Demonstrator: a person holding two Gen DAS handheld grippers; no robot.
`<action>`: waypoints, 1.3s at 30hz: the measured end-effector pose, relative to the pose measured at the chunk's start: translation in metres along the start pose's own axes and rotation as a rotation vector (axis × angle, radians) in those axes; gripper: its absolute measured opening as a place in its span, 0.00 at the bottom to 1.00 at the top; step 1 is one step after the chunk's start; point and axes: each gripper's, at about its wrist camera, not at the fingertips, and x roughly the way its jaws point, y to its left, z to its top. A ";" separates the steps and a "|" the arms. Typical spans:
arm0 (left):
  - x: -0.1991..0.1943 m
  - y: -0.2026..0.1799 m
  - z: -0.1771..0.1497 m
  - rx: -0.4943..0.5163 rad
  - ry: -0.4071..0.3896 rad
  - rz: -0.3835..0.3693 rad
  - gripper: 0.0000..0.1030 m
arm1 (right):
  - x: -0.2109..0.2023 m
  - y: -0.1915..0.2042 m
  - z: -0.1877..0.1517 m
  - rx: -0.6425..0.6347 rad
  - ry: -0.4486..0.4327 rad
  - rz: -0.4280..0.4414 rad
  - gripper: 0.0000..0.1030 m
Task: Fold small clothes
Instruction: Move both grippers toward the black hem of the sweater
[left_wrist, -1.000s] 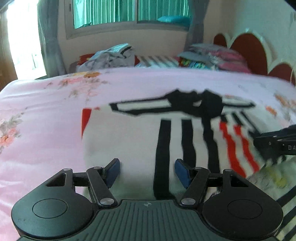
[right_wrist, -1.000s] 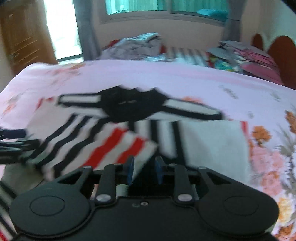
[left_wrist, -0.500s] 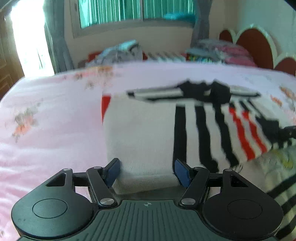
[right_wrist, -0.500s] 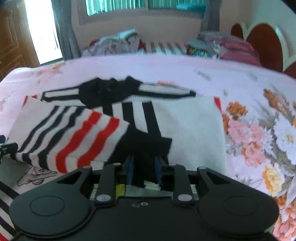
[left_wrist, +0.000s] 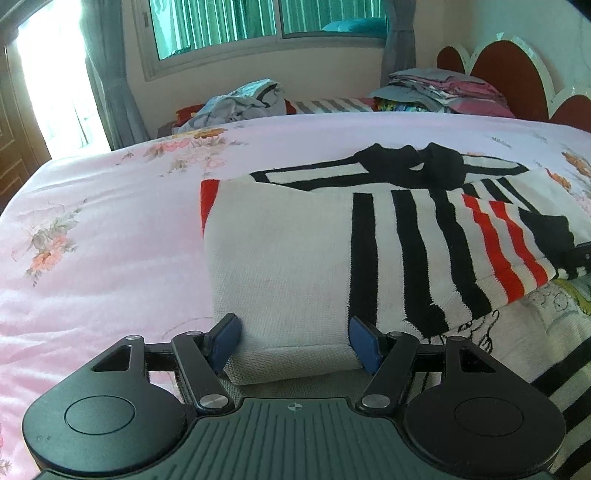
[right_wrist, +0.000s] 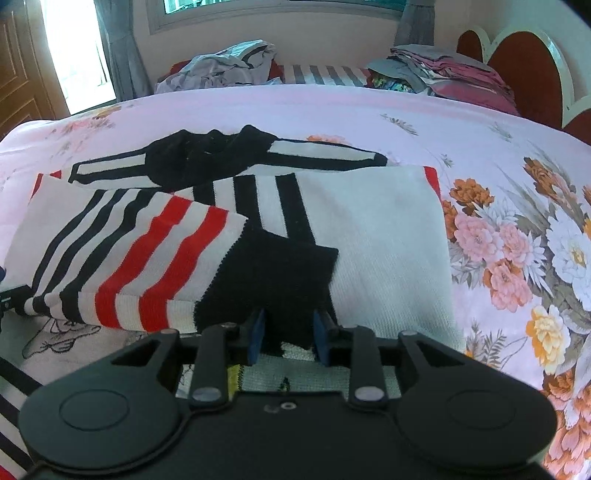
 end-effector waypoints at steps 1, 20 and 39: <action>0.000 -0.001 -0.001 0.004 -0.001 0.007 0.65 | 0.000 -0.001 -0.001 -0.003 -0.004 0.003 0.29; -0.053 0.022 -0.040 -0.050 0.025 0.033 0.90 | -0.069 -0.038 -0.029 0.037 -0.071 0.100 0.45; -0.191 0.002 -0.167 -0.166 0.052 -0.019 0.85 | -0.180 -0.094 -0.194 0.192 -0.026 0.252 0.46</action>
